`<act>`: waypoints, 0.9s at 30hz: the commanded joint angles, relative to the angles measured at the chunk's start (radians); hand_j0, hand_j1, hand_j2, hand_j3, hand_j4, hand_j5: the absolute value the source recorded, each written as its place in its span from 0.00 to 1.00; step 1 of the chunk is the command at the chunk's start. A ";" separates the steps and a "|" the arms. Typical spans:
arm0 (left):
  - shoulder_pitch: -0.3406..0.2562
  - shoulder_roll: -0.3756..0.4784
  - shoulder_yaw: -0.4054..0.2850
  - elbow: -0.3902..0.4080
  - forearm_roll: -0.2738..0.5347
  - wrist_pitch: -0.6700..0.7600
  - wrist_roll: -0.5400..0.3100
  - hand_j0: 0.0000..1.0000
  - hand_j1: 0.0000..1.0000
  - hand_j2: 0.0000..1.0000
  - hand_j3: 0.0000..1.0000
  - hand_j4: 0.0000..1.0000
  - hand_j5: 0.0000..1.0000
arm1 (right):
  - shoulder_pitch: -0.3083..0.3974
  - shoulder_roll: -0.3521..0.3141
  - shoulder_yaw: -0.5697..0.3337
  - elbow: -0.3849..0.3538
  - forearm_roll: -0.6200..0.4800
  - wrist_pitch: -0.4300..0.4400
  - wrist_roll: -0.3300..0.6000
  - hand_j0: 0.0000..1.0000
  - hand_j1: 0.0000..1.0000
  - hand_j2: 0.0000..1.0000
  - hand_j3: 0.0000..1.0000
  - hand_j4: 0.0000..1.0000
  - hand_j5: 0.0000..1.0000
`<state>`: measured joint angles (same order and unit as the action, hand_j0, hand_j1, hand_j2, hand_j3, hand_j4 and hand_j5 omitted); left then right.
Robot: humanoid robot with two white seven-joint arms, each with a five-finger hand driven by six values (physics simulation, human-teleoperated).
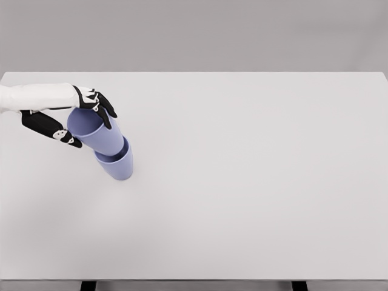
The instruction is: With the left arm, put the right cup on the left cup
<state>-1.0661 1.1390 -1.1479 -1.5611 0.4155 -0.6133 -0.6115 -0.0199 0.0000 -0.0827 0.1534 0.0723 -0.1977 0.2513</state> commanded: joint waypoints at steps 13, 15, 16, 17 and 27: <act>0.018 -0.012 0.004 0.006 -0.009 0.002 0.001 0.60 0.60 0.60 0.60 0.60 0.60 | 0.000 0.000 0.000 0.000 0.000 0.000 0.000 1.00 1.00 1.00 1.00 1.00 1.00; 0.018 -0.012 0.004 0.006 -0.011 0.002 0.001 0.61 0.61 0.61 0.61 0.61 0.61 | 0.000 0.000 0.000 0.000 0.001 0.000 0.000 1.00 1.00 1.00 1.00 1.00 1.00; 0.017 -0.012 0.004 0.006 -0.011 0.002 0.001 0.62 0.62 0.62 0.62 0.62 0.62 | 0.002 0.000 0.000 0.000 0.001 0.000 0.000 1.00 1.00 1.00 1.00 1.00 1.00; 0.018 -0.012 0.004 0.006 -0.011 0.002 0.001 0.65 0.65 0.65 0.65 0.65 0.65 | 0.000 0.000 0.000 0.000 0.000 0.000 0.000 1.00 1.00 1.00 1.00 1.00 1.00; 0.018 -0.010 0.004 0.006 -0.012 0.002 0.001 0.96 0.96 0.96 0.96 0.96 0.96 | 0.000 0.000 0.000 0.000 0.001 0.000 0.000 1.00 1.00 1.00 1.00 1.00 1.00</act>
<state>-1.0477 1.1282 -1.1460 -1.5553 0.3961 -0.6136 -0.6112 -0.0199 0.0000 -0.0827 0.1533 0.0724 -0.1977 0.2513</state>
